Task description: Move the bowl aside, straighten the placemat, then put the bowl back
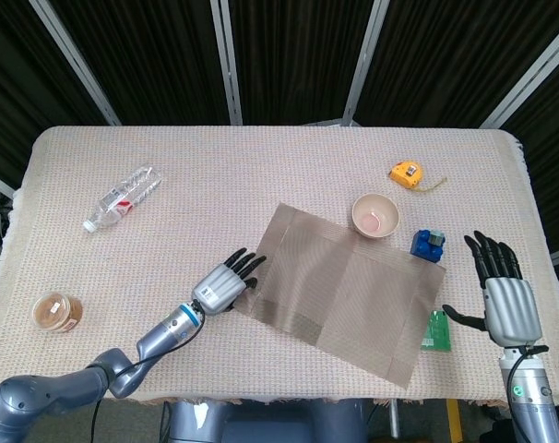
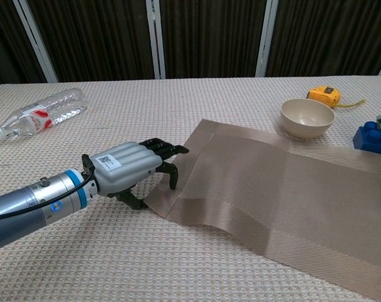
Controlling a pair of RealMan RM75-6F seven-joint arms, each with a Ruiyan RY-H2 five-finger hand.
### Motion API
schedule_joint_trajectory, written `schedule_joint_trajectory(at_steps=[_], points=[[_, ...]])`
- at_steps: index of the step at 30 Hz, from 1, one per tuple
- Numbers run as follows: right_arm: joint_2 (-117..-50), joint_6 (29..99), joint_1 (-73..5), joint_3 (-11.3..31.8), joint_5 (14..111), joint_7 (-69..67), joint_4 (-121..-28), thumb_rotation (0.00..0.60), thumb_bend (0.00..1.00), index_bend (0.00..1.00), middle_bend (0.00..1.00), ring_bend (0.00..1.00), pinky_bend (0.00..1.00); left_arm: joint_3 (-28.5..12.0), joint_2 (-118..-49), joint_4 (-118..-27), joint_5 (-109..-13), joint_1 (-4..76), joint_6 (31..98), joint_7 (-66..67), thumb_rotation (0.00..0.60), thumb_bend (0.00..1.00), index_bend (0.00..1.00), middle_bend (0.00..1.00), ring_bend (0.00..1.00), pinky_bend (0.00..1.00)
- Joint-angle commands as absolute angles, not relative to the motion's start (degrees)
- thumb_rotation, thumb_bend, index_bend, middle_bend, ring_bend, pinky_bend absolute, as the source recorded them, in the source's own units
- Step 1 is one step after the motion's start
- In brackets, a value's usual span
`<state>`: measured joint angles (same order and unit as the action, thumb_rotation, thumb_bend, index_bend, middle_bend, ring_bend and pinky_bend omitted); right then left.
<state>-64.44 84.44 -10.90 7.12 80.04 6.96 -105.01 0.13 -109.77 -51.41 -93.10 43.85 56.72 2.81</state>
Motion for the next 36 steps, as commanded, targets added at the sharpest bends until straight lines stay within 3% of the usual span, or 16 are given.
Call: schedule_joint_trajectory(at_steps=[1,12,36], points=[[-64.29,84.47,-10.81,7.17,80.26,6.60,-105.12,0.600,0.00,0.00,0.00,0.00,0.00,-0.04,-110.09,-51.36,-92.79,43.77,56.80,2.63,0.600,0.45,0.55,0.00,0.00,0.00],[-63.90,84.88,-10.43,7.21,81.50,5.84,-105.41,0.600,0.00,0.00,0.00,0.00,0.00,-1.04,-110.35,-51.88,-91.72,43.49,58.07,2.05,0.600,0.45,0.67,0.00,0.00,0.00],[-63.11,85.61,-9.60,7.54,82.94,4.94,-106.33,0.600,0.00,0.00,0.00,0.00,0.00,-1.75,-108.27,-56.03,-90.25,43.15,59.10,4.16,0.600,0.46,0.71,0.00,0.00,0.00]])
